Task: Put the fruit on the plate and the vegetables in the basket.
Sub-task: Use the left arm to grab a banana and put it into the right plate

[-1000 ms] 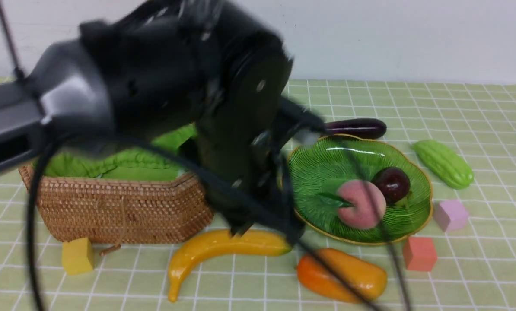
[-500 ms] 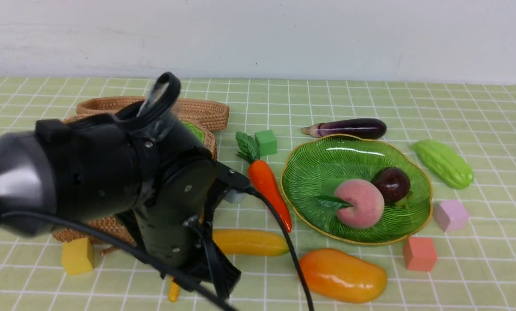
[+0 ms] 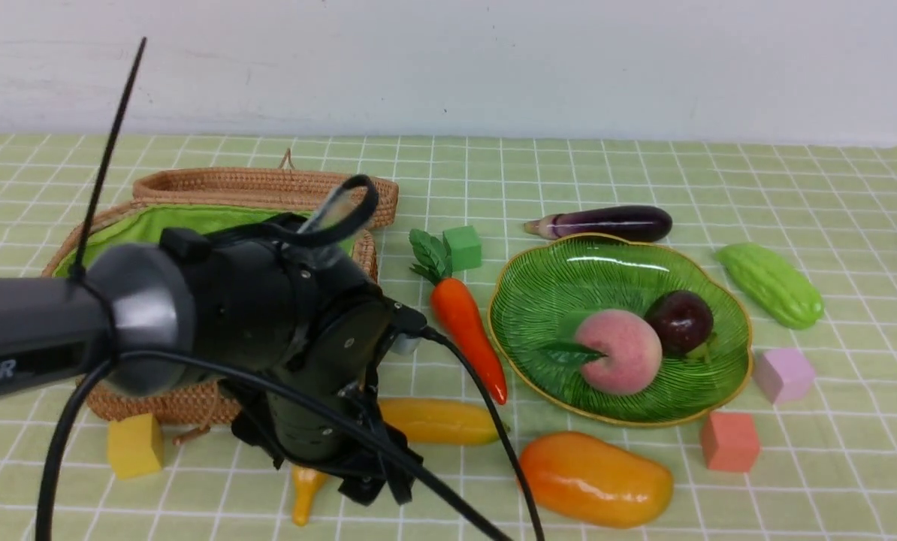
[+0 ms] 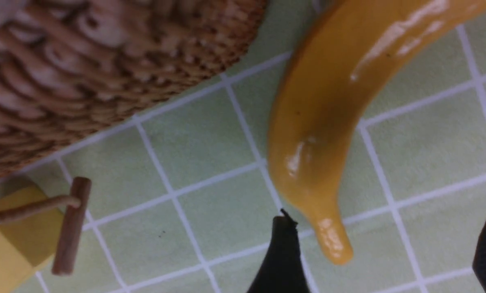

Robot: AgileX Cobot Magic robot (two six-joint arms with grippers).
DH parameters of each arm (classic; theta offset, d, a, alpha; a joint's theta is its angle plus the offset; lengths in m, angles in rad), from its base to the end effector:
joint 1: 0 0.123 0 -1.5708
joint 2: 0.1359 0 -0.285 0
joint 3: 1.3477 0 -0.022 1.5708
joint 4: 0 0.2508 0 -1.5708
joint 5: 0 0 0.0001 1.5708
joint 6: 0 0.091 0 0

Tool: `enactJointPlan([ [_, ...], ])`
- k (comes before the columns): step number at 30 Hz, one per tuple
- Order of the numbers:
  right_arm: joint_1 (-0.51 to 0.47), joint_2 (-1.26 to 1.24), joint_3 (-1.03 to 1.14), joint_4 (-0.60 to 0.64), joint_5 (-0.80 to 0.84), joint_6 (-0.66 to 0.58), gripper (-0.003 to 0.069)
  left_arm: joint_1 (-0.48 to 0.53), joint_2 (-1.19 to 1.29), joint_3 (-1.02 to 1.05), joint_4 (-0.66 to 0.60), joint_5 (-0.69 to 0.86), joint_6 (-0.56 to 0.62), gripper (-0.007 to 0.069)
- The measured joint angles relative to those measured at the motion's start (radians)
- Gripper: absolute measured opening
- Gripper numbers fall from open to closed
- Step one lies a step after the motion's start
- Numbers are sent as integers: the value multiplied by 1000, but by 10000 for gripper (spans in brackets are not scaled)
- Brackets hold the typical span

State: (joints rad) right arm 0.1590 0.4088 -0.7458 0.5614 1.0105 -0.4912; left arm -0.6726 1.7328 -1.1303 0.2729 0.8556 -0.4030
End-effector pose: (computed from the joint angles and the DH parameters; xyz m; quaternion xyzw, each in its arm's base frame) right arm 0.0395 0.0479 0.3543 -0.2526 0.8084 0.1975 0.4936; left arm 0.2712 -0.1923 0.2040 0.2103 0.9663 0.0448 0.1418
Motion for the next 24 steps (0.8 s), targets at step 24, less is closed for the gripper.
enactJointPlan([
  [24, 0, 0, 0, 0, 1, -20, 89, 1, 118, 0, 81, -86, -57, 543],
])
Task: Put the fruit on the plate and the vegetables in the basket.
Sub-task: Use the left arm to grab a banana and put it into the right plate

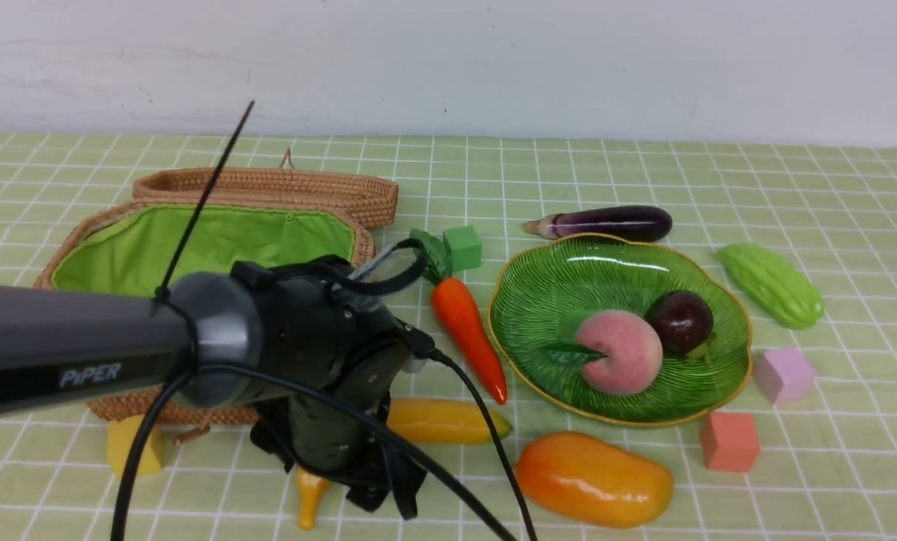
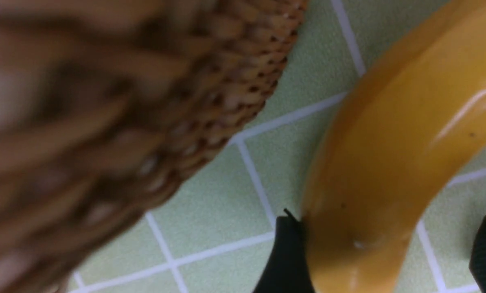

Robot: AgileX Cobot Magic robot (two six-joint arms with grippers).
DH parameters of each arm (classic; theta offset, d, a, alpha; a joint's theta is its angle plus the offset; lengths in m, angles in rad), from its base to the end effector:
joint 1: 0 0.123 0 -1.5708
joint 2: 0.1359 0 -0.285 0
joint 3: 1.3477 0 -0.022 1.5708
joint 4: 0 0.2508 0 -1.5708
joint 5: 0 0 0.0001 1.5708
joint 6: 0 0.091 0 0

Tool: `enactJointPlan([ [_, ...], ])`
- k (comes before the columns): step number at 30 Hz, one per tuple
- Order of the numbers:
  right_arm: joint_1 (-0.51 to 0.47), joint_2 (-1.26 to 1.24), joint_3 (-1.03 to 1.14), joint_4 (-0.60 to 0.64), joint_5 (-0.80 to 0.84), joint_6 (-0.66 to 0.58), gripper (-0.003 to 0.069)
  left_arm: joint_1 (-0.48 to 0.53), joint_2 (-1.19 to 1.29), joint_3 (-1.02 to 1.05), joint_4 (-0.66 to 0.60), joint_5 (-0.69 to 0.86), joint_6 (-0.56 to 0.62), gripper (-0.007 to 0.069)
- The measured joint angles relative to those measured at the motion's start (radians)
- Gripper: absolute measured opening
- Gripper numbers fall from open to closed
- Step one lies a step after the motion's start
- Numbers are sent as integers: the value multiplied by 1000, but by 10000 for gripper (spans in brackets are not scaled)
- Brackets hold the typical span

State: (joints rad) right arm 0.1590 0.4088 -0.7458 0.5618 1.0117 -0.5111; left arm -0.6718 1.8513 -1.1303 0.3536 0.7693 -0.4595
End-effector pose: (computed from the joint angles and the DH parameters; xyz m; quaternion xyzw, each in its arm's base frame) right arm 0.0395 0.0480 0.3542 -0.2609 0.8061 0.1929 0.4950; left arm 0.2859 -0.1993 0.1663 0.2189 0.9632 0.0677 0.1406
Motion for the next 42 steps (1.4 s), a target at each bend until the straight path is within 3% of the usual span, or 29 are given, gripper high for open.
enactJointPlan([
  [8, 0, 0, 0, 4, 0, 0, 87, 0, 3, 0, 2, -5, 0, 447],
  [14, 0, 0, 0, 22, 0, -3, 87, 0, 3, 0, 3, 5, 0, 298],
  [28, 0, 0, 0, 29, 0, -4, 87, 0, -12, 0, -2, 38, -4, 298],
  [42, 0, 0, 0, 47, 0, -30, 87, 0, -237, 0, -83, 162, 23, 298],
])
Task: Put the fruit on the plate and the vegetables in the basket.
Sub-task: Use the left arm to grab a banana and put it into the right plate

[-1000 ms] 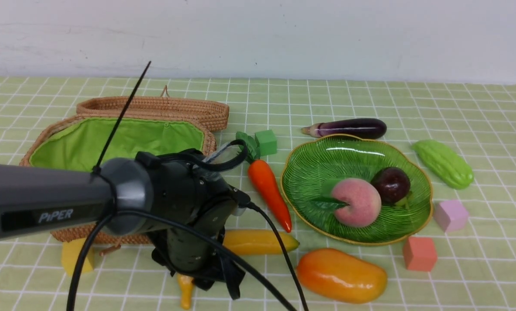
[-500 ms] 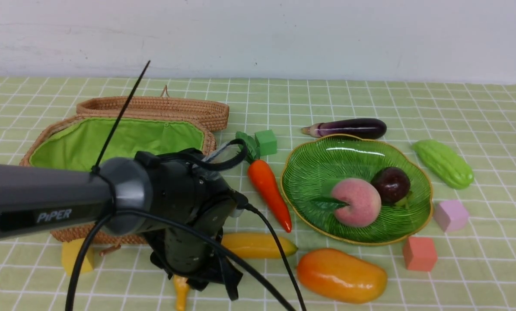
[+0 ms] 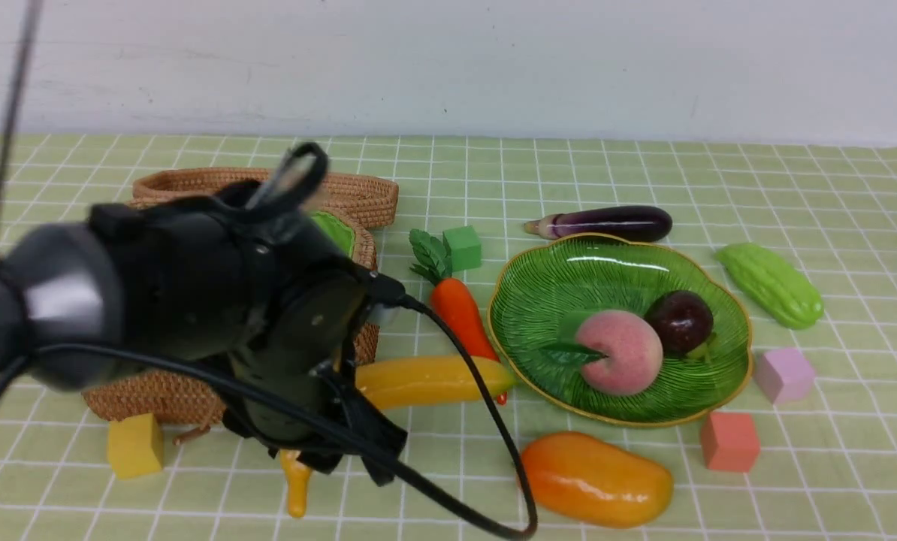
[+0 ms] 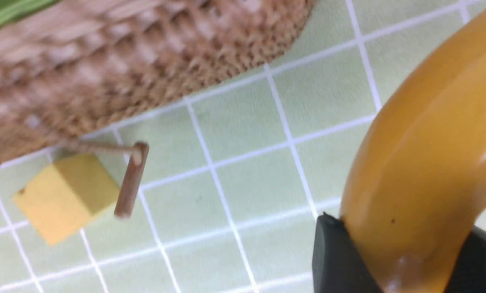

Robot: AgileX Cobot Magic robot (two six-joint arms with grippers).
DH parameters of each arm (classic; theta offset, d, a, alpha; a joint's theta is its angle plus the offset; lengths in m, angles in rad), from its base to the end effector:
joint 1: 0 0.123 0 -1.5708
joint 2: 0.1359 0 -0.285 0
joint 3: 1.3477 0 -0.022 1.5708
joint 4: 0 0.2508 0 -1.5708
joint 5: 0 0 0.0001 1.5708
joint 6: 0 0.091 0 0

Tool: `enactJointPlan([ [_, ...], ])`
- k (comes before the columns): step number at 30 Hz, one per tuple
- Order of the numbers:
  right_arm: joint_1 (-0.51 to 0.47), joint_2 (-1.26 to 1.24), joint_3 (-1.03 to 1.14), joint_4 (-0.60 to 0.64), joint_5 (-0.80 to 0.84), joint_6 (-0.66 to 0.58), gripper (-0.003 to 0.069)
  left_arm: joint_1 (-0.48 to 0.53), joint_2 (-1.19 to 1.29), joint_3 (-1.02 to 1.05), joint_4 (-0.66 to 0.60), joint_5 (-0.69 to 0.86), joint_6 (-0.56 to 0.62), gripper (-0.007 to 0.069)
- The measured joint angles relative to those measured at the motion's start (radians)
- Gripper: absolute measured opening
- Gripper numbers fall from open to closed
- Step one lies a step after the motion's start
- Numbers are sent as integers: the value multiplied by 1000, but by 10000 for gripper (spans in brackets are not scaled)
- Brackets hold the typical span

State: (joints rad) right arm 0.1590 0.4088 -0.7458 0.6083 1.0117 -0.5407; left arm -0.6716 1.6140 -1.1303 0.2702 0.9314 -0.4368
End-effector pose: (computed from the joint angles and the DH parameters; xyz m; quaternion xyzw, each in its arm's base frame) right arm 0.0382 0.0508 0.3560 -0.2693 0.7971 0.2079 0.4989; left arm 0.2575 -0.1798 0.2410 0.1814 0.9690 0.0363 0.1637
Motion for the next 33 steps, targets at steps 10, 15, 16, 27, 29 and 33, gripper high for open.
enactJointPlan([
  [10, 0, 0, 0, 2, -24, 0, -1, -1, -109, -1, -130, 9, 83, 298],
  [15, 0, 0, 0, 2, -24, 0, -3, -1, -116, -72, -140, 28, 90, 298],
  [16, 0, 0, 0, 2, -25, 0, -3, -7, -114, -110, -140, 25, 94, 298],
  [27, 0, 0, 0, 4, -57, 9, -2, -93, 225, -620, -103, 10, 210, 298],
  [29, 0, 0, 0, -5, -60, 28, -2, -91, 278, -676, -97, 14, 227, 298],
  [33, 0, 0, 0, -116, -100, 158, 0, -91, 441, -854, -92, 18, 260, 298],
])
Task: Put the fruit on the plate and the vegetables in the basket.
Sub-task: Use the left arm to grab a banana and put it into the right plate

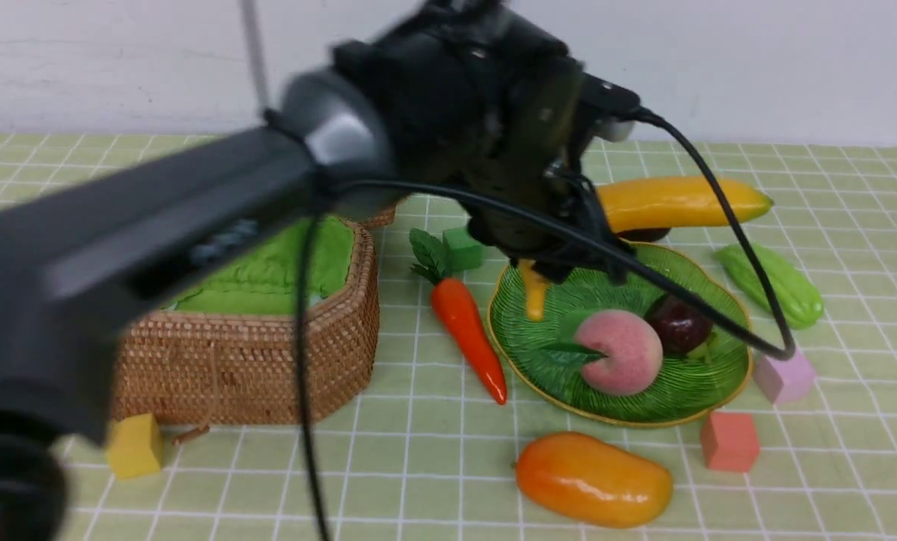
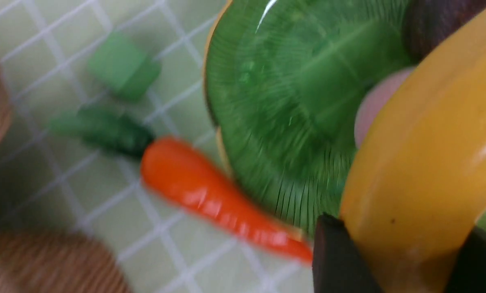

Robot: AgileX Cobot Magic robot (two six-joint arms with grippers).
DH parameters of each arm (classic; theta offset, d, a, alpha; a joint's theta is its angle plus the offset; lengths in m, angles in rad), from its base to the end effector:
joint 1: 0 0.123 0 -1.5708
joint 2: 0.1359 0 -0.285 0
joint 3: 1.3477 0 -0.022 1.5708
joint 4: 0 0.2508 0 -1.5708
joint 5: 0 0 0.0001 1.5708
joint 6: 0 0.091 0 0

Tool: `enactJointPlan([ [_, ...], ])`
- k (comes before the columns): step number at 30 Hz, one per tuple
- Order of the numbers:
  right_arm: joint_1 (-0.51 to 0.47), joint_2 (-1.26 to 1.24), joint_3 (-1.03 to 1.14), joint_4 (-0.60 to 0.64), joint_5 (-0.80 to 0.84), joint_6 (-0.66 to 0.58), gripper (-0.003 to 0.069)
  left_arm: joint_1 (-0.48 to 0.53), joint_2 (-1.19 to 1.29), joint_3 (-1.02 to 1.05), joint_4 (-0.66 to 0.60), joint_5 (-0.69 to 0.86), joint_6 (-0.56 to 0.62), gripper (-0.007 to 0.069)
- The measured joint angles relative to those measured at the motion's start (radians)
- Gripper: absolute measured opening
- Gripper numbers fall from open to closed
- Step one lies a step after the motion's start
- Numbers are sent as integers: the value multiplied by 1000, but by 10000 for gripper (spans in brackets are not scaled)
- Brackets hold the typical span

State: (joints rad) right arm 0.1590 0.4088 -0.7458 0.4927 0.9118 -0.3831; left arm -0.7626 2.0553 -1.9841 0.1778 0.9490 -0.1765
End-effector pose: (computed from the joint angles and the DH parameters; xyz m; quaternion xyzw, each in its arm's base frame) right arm 0.0465 0.0420 0.3590 -0.1950 0.8083 0.1848 0.5239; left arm 0.3490 -0.3153 0.3089 0.2986 0.8979 -0.0657 0.3168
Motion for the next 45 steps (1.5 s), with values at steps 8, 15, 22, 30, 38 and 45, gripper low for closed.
enactJointPlan([
  [8, 0, 0, 0, -240, -35, 238, 1, 0, 179, -146, 77, -57, 3, 298],
  [15, 0, 0, 0, -271, -24, 278, 3, 0, 268, -150, 138, -172, -14, 298],
  [22, 0, 0, 0, -258, 10, 281, 14, 1, 281, -153, 331, -194, -168, 298],
  [30, 0, 0, 0, -183, 18, 206, 17, 1, 281, -153, 309, -190, -143, 299],
  [38, 0, 0, 0, -145, 18, 160, 21, 1, 281, -153, 302, -189, -137, 503],
  [45, 0, 0, 0, -138, 27, 157, 21, 1, 278, -153, 296, -151, -138, 615],
])
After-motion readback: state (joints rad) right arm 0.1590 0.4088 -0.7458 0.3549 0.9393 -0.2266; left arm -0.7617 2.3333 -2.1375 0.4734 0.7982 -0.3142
